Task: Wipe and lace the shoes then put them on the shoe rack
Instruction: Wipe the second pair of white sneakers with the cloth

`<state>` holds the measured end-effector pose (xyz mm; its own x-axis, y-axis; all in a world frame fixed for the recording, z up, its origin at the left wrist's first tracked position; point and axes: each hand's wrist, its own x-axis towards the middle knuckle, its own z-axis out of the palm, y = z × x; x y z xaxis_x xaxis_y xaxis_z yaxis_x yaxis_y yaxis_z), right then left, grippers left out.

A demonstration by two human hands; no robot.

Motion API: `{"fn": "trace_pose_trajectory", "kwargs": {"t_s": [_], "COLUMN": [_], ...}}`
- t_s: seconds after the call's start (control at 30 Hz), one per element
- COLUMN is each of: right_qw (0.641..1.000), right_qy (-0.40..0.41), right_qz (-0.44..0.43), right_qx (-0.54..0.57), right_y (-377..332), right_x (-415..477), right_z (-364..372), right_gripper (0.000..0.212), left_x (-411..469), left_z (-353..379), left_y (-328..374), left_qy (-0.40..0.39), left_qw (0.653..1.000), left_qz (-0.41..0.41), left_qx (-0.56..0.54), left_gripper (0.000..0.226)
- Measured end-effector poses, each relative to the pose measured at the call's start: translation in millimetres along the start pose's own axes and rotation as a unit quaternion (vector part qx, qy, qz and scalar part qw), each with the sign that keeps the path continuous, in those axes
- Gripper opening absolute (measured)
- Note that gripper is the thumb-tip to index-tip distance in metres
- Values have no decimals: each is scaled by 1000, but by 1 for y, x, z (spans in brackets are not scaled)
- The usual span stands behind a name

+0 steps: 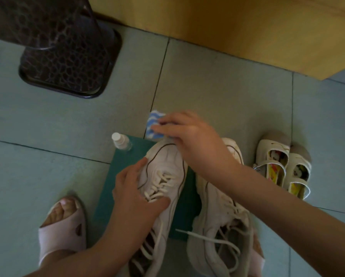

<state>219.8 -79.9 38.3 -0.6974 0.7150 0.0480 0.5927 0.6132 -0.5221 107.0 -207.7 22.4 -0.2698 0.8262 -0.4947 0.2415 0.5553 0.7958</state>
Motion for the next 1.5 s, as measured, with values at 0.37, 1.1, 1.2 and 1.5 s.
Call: {"fn": "trace_pose_trajectory", "kwargs": {"t_s": [0.37,1.1,1.2,1.5], "right_qw": [993,954,961,982], "right_qy": [-63,-168,-163,-181], "right_qz": [-72,-244,-215,-45], "right_qx": [-62,-45,-61,-14], "right_y": [8,20,32,18], "right_x": [-48,-14,-15,-4], "right_z": [3,7,-7,-36], "right_gripper": [42,38,42,49], "left_x": [3,-1,0,-4], "left_z": [2,-9,-10,-42], "left_y": [-2,-11,-15,4], "left_qy": [28,6,3,-80], "left_qw": [999,992,993,992], "left_qz": [-44,-123,-113,-89], "left_qx": [-17,-40,-39,51], "left_gripper": [83,74,74,66]}}
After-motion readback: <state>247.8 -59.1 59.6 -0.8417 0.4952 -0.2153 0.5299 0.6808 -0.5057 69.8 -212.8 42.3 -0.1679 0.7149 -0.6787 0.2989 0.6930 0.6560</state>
